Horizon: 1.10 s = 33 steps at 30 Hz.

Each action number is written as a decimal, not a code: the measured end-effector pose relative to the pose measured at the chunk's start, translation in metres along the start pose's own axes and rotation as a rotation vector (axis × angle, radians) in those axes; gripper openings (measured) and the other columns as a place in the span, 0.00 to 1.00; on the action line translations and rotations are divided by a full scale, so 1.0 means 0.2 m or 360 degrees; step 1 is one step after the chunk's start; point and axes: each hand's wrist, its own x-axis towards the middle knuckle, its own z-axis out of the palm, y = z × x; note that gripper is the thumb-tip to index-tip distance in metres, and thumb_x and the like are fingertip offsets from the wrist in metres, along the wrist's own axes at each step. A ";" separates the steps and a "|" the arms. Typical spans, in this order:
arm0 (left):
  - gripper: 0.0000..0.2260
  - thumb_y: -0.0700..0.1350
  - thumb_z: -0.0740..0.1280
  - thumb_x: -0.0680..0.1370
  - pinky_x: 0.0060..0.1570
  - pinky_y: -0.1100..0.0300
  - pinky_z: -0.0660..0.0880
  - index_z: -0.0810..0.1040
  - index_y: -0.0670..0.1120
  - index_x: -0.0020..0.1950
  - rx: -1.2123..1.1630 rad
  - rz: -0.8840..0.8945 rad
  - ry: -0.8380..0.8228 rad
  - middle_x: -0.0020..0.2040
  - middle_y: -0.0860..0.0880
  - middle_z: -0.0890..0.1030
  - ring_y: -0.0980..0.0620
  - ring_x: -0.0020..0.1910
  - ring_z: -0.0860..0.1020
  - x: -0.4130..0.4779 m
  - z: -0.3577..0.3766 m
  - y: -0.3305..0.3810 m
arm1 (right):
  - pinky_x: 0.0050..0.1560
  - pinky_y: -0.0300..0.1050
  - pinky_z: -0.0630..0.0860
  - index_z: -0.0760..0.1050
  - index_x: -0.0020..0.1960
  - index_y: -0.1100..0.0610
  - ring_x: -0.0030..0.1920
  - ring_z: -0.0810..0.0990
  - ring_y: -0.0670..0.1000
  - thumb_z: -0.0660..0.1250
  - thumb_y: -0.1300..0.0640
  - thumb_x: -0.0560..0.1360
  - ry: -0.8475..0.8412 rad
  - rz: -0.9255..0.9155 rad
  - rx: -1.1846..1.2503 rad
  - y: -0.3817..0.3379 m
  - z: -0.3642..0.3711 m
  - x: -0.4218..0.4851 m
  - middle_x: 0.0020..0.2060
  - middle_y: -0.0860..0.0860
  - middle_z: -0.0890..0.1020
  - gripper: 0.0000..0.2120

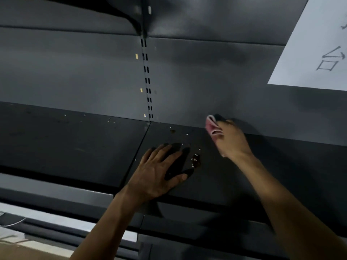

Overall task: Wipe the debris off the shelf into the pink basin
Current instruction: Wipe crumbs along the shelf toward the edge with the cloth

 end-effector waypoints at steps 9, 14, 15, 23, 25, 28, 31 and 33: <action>0.33 0.73 0.48 0.75 0.75 0.48 0.40 0.57 0.60 0.77 0.0000 -0.0036 -0.0013 0.80 0.52 0.54 0.53 0.79 0.48 -0.01 -0.08 -0.17 | 0.46 0.50 0.72 0.77 0.52 0.58 0.50 0.79 0.64 0.64 0.54 0.77 0.0004 0.0401 -0.0276 0.16 -0.04 0.00 0.53 0.59 0.77 0.08; 0.36 0.73 0.42 0.71 0.76 0.48 0.46 0.60 0.60 0.76 0.0025 -0.0220 0.0006 0.79 0.52 0.56 0.51 0.79 0.50 -0.05 -0.15 -0.40 | 0.49 0.48 0.74 0.75 0.64 0.55 0.52 0.79 0.61 0.67 0.62 0.73 -0.0176 0.0141 -0.0264 -0.18 0.14 0.05 0.59 0.56 0.73 0.19; 0.36 0.73 0.43 0.72 0.76 0.49 0.46 0.60 0.60 0.76 0.0017 -0.0217 0.0017 0.79 0.52 0.57 0.52 0.79 0.50 -0.06 -0.15 -0.43 | 0.51 0.48 0.75 0.74 0.65 0.55 0.53 0.79 0.60 0.67 0.62 0.74 -0.0207 0.0092 -0.0224 -0.25 0.17 0.06 0.60 0.55 0.72 0.20; 0.30 0.69 0.44 0.79 0.77 0.48 0.46 0.57 0.59 0.78 0.0071 -0.0115 0.0089 0.80 0.51 0.55 0.52 0.79 0.48 -0.08 -0.12 -0.47 | 0.51 0.39 0.71 0.73 0.68 0.53 0.53 0.74 0.51 0.66 0.63 0.77 -0.0390 -0.0244 0.0017 -0.58 0.27 0.07 0.58 0.52 0.71 0.20; 0.29 0.68 0.44 0.79 0.77 0.48 0.45 0.56 0.59 0.78 0.0069 -0.0098 0.0102 0.80 0.51 0.55 0.52 0.79 0.48 -0.09 -0.11 -0.48 | 0.53 0.38 0.70 0.73 0.68 0.52 0.54 0.75 0.52 0.66 0.63 0.76 -0.0275 -0.0181 0.0007 -0.53 0.21 0.07 0.60 0.54 0.72 0.21; 0.28 0.67 0.45 0.80 0.77 0.47 0.45 0.58 0.58 0.77 0.0072 -0.0089 0.0125 0.79 0.50 0.56 0.51 0.79 0.49 -0.09 -0.10 -0.48 | 0.52 0.42 0.71 0.74 0.66 0.52 0.56 0.78 0.58 0.66 0.59 0.77 -0.0034 -0.0013 -0.0098 -0.37 0.11 0.09 0.60 0.55 0.78 0.17; 0.28 0.67 0.45 0.79 0.77 0.47 0.45 0.58 0.59 0.77 0.0081 -0.0132 0.0132 0.79 0.51 0.57 0.51 0.79 0.49 -0.08 -0.10 -0.46 | 0.47 0.47 0.74 0.76 0.60 0.51 0.51 0.80 0.60 0.66 0.53 0.78 -0.0014 0.0181 -0.0234 -0.23 0.09 0.08 0.54 0.56 0.80 0.11; 0.28 0.67 0.45 0.79 0.76 0.46 0.46 0.59 0.59 0.77 0.0090 -0.0147 0.0135 0.79 0.51 0.57 0.51 0.79 0.49 -0.08 -0.11 -0.46 | 0.43 0.44 0.72 0.77 0.59 0.48 0.48 0.80 0.58 0.67 0.50 0.77 -0.0099 0.0212 -0.0292 -0.22 0.14 0.06 0.53 0.54 0.79 0.11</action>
